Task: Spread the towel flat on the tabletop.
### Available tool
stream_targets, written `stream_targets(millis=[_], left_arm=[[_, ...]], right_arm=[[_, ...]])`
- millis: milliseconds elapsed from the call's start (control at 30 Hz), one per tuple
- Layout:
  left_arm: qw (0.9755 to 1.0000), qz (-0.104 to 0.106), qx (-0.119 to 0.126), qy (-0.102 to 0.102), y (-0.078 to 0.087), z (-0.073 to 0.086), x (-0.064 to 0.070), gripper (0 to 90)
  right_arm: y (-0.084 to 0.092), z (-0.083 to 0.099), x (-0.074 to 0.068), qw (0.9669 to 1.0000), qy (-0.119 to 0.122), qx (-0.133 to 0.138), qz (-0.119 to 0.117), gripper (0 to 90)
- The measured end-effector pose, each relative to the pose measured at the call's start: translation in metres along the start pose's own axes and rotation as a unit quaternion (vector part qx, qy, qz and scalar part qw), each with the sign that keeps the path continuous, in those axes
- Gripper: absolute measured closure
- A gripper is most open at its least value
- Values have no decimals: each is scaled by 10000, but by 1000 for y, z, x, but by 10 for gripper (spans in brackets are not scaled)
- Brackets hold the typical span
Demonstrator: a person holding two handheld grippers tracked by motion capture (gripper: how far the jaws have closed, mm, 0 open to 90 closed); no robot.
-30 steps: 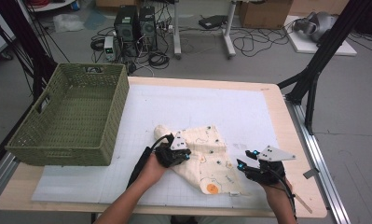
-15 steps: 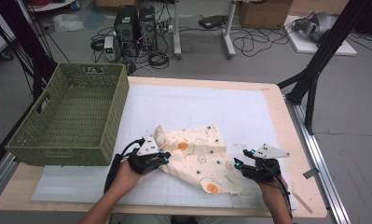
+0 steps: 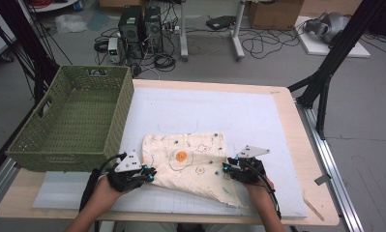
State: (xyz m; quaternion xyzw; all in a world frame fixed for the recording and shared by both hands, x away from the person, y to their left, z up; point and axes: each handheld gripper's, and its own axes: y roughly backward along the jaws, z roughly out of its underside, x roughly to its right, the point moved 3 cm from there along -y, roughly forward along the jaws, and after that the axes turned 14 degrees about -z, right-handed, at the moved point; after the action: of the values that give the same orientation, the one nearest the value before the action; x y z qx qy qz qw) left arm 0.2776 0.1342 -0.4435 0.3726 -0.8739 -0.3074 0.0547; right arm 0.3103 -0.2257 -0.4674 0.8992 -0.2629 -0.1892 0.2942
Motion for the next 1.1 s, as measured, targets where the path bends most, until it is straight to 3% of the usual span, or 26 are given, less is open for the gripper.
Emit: stream_targets(millis=[33,100,133,200,233,300,333,400,500,533,633,700,733,767,800,833,933,967,1100], left_arm=[[9999,-28,16,124,0,0,-2,616],[9986,-298,167,403,3,-4,-12,486],[9978,-369,234,507,4,-6,-15,461],[9967,-438,303,621,4,-7,-18,440],[9945,-573,377,792,4,-10,-25,432],[9936,-643,386,846,2,-11,-28,430],[9917,-776,361,961,-2,-12,-33,429],[9907,-833,320,1026,-7,-13,-36,425],[9888,-1016,64,1094,-26,-17,-41,425],[9888,-1016,64,1094,-26,-17,-41,424],[9857,-1129,-43,1253,-44,-20,-43,423],[9855,-1166,-162,1222,-55,-22,-44,423],[9860,-1194,-240,1140,-59,-22,-43,423],[9861,-1235,-240,1089,-63,-23,-42,429],[9862,-1281,-231,1021,-66,-23,-41,429],[9858,-1370,-261,937,-68,-23,-41,451],[9840,-1443,-345,982,-77,-21,-41,453],[9839,-1434,-400,985,-80,-19,-40,452],[9845,-1452,-354,916,-81,-21,-37,472]], right_arm=[[-1,-1,-4,9999,117,-78,-41,842],[0,-1,-5,9998,175,-132,5,868],[1,-1,-5,9997,181,-141,36,869],[6,0,-3,9996,157,-179,156,870],[9,2,-2,9995,138,-216,200,871],[13,3,-1,9992,115,-245,293,871],[22,5,2,9987,102,-257,438,871],[32,9,2,9979,91,-322,554,871],[44,17,1,9971,60,-452,602,871],[47,21,0,9971,45,-487,578,870],[54,31,-2,9976,12,-510,467,835],[58,31,0,9990,-105,-296,318,726],[58,31,0,9990,-105,-296,318,726],[61,26,2,9993,-104,-98,337,658],[61,26,2,9993,-104,-98,337,658],[61,19,4,9992,-65,0,404,600],[58,11,9,9988,-49,119,476,545],[52,4,14,9980,-35,188,610,473],[40,-6,21,9976,-74,236,644,405]])
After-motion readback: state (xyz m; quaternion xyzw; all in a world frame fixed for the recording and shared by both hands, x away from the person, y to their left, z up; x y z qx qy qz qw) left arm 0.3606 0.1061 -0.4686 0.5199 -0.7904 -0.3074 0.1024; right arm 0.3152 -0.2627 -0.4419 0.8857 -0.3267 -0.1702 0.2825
